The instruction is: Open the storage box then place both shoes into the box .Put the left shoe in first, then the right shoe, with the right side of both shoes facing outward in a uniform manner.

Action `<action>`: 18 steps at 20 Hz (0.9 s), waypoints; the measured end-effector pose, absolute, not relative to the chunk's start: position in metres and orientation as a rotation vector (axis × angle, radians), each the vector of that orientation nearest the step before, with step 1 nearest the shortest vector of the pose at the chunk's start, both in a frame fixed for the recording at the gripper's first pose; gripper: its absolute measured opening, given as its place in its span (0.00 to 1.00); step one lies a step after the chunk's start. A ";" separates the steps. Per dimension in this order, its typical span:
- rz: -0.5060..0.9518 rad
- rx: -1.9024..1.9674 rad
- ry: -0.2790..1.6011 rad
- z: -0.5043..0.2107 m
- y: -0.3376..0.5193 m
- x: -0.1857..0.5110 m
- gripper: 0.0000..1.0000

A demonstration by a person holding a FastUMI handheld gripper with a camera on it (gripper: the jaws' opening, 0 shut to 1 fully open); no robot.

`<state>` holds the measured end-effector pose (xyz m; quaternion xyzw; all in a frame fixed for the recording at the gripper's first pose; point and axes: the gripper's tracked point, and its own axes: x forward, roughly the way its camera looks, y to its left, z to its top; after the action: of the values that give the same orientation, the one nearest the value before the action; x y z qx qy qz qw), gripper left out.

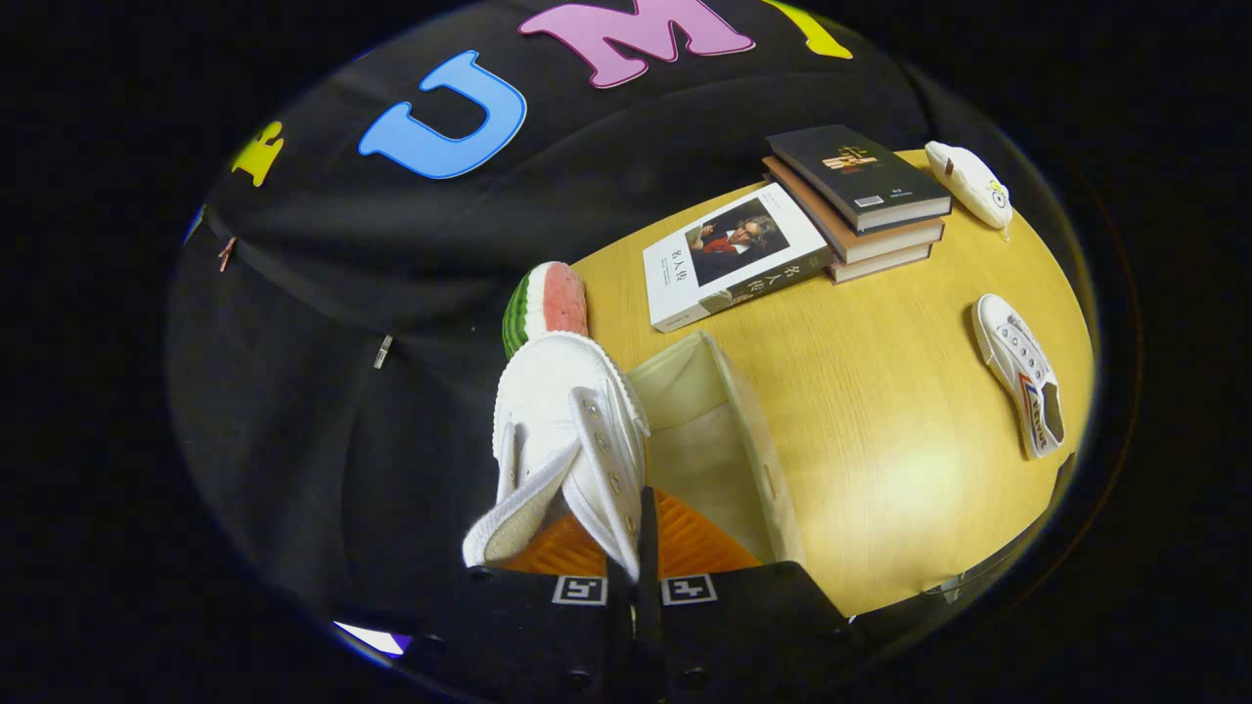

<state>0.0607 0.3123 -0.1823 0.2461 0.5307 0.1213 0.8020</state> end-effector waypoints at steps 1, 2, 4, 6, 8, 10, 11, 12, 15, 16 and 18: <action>0.255 0.524 1.146 -0.195 0.324 0.055 0.06; 0.251 0.522 1.155 -0.201 0.331 0.055 0.06; 0.238 0.513 1.168 -0.213 0.339 0.053 0.06; 0.224 0.500 1.183 -0.223 0.345 0.051 0.06; 0.209 0.474 1.202 -0.232 0.346 0.049 0.06; 0.220 0.466 1.224 -0.229 0.349 0.045 0.09; 0.247 0.477 1.236 -0.227 0.357 0.040 0.16; 0.283 0.516 1.229 -0.222 0.368 0.042 0.44; 0.340 0.552 1.197 -0.204 0.381 0.047 0.99; 0.359 0.533 1.186 -0.199 0.382 0.045 0.99; 0.402 0.483 1.160 -0.188 0.375 0.043 0.99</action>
<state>0.0426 0.3746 -0.1878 0.2242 0.5389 0.1869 0.7902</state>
